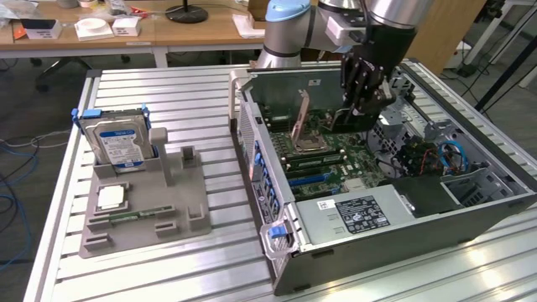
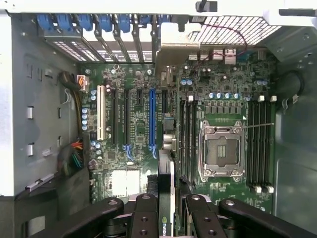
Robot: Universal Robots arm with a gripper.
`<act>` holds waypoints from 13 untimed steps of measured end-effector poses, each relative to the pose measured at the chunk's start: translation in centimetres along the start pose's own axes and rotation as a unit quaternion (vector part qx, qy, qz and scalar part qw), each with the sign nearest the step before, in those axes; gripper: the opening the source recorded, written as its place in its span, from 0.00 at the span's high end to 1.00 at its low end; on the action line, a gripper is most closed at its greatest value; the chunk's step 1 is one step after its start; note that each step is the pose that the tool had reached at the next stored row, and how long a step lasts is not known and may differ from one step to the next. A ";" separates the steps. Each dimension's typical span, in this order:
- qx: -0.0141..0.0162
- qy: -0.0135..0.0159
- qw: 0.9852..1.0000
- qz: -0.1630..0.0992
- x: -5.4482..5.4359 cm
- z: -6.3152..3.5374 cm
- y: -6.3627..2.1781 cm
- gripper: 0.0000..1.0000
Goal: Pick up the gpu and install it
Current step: 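Insert the gpu into the slot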
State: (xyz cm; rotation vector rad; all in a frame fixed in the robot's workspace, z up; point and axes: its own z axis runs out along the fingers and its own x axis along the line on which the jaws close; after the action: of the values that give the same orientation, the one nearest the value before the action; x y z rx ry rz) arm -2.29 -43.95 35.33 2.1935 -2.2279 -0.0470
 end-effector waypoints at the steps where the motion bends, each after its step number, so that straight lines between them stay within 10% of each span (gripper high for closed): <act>1: 0.000 0.000 1.000 0.000 0.0 0.19 -0.01 0.74; 13: 0.004 0.000 1.000 0.000 0.0 1.14 0.43 0.74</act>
State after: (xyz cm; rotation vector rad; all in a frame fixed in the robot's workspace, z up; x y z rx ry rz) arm -2.75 -43.95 34.21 2.1979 -2.2328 -0.0374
